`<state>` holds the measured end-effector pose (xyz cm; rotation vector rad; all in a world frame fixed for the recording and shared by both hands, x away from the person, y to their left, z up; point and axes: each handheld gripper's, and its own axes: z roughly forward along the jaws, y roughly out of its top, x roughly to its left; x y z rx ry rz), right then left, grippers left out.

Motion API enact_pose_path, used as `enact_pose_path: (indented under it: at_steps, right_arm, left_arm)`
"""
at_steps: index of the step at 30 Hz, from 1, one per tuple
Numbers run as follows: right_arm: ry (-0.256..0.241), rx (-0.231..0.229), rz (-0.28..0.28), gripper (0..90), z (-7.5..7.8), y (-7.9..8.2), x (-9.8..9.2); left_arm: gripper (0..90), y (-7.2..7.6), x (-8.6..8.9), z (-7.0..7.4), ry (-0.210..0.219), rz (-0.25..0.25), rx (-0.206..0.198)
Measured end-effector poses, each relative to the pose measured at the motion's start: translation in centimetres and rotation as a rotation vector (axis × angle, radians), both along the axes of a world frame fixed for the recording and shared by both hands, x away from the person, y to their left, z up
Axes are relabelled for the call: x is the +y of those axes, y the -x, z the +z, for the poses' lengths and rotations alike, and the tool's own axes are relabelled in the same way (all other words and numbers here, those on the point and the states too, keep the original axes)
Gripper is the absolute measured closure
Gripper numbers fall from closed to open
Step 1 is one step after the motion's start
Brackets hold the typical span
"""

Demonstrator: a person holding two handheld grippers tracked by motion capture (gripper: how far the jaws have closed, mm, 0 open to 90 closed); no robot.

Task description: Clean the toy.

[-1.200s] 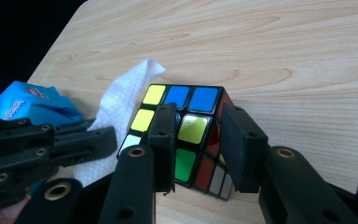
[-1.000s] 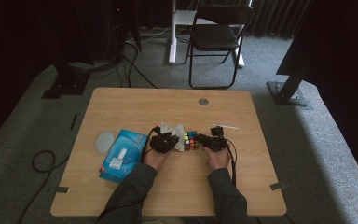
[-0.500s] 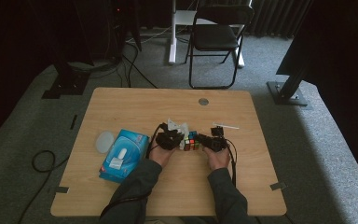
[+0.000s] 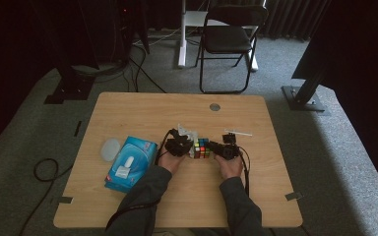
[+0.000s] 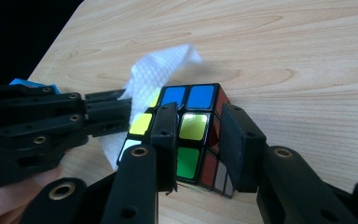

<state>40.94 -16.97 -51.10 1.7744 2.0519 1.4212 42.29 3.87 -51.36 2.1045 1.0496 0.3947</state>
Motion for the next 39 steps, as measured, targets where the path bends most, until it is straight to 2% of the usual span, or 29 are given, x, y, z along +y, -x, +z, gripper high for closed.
enact_pose_path:
  at_steps: [1,5,6,7,11,17,20,22,28,34,39]
  right_arm:
    - [0.000,0.000,0.000,68.2,0.0,0.0,0.0]
    - [0.000,0.001,-0.004,68.1,0.0,0.0,0.1]
    - [0.000,0.001,-0.005,68.1,0.0,0.0,0.1]
    - [0.000,0.002,-0.005,68.1,0.0,0.1,0.1]
    - [0.000,0.002,-0.007,68.1,0.0,0.1,0.1]
    - [0.000,0.003,-0.010,68.2,0.0,0.1,0.1]
    - [-0.003,0.003,-0.010,68.1,0.0,0.1,0.1]
    - [-0.005,0.001,-0.011,68.0,-0.1,0.1,0.0]
    - [-0.022,0.000,-0.013,68.0,-0.2,0.2,0.0]
    - [-0.019,-0.001,-0.015,68.1,-0.2,0.2,0.0]
    - [-0.019,-0.002,-0.017,68.1,-0.2,0.2,0.0]
  left_arm:
    - [86.1,0.0,0.0,0.0,0.000,0.000,0.000]
    - [86.2,0.1,-0.3,-1.8,-0.021,0.004,0.034]
    - [86.2,0.1,-0.3,-1.8,-0.021,0.004,0.034]
    - [86.2,0.3,-0.4,-2.3,-0.039,-0.003,0.026]
    - [86.2,0.4,-0.5,-2.3,-0.046,-0.002,0.021]
    - [86.1,0.4,-0.4,-2.2,-0.027,0.013,0.033]
    - [85.7,0.4,-0.2,-1.9,-0.011,0.007,0.029]
    - [85.5,0.4,0.0,-1.3,0.017,0.011,0.015]
    - [84.8,0.6,0.6,-0.1,0.041,0.008,-0.017]
    - [84.8,1.4,0.9,1.3,0.078,-0.006,-0.051]
    - [84.8,2.2,0.8,1.5,0.105,-0.030,-0.053]
